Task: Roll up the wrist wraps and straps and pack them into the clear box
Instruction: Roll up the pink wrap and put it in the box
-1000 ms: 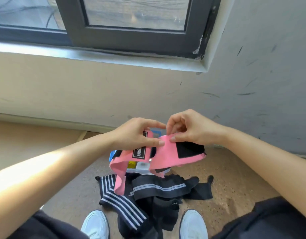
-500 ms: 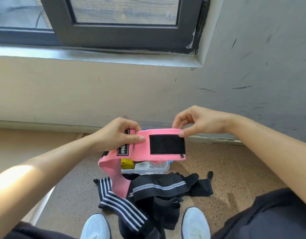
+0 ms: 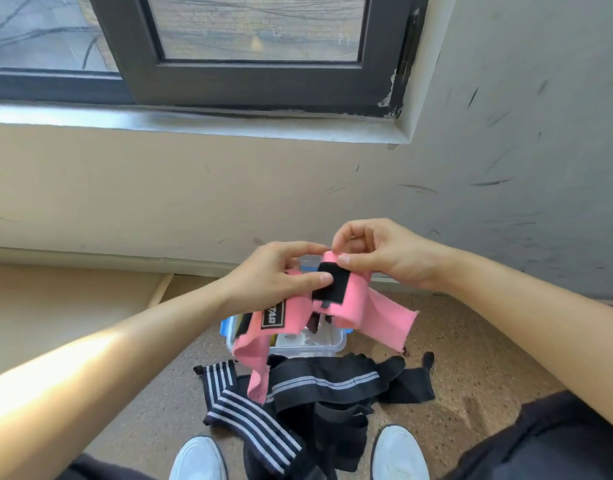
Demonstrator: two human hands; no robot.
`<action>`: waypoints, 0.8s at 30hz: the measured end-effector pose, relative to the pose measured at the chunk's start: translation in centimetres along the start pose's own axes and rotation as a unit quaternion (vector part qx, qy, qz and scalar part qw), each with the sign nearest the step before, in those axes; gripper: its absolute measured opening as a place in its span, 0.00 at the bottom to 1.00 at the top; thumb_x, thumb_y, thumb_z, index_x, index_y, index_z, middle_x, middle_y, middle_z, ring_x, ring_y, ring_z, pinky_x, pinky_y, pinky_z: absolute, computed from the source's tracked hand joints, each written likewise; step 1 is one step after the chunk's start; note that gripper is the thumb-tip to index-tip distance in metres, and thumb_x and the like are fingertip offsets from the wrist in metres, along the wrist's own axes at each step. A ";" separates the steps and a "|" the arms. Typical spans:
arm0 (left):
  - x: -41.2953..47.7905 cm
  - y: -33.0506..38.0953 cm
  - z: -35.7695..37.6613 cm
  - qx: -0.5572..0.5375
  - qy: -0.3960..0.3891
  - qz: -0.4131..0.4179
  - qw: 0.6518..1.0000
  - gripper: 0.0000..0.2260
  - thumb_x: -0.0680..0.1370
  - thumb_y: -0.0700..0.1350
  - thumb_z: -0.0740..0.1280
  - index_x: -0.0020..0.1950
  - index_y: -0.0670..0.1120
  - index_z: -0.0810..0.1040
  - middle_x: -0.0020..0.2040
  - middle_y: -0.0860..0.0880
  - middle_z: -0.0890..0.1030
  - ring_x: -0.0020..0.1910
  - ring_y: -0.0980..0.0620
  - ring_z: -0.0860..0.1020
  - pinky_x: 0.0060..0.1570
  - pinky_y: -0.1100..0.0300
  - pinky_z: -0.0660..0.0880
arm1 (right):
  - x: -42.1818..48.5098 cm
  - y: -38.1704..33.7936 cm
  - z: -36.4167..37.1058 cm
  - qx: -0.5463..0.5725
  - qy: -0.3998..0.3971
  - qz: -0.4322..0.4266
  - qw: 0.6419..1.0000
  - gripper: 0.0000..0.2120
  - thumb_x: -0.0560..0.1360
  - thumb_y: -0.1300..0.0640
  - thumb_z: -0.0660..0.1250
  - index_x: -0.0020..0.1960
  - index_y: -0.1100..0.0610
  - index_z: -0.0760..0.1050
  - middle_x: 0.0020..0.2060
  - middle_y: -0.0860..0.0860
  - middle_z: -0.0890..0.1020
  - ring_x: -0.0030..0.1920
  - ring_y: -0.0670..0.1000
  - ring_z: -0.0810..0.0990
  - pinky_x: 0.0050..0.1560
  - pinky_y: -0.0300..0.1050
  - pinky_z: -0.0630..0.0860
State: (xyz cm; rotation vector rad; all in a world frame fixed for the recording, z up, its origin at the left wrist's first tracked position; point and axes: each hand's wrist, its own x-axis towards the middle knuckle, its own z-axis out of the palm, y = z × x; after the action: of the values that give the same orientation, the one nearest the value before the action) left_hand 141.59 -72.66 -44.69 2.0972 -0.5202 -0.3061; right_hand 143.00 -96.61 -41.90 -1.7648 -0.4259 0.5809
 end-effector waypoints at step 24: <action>-0.9 0.3 -3.0 -0.018 -0.066 -0.058 0.996 0.23 0.70 0.65 0.74 0.47 0.46 0.80 0.30 0.50 0.74 0.30 0.51 0.70 0.32 0.59 0.65 | 0.2 0.4 1.2 -0.134 -0.053 -0.014 0.989 0.11 0.74 0.62 0.77 0.54 0.63 0.81 0.47 0.57 0.87 0.45 0.50 0.83 0.49 0.45 0.78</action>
State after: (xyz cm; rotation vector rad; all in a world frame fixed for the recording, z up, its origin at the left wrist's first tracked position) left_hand 141.93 -70.18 -42.78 2.0849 -0.4687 -0.5203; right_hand 142.43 -95.64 -42.57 -1.9843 -0.6264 0.6225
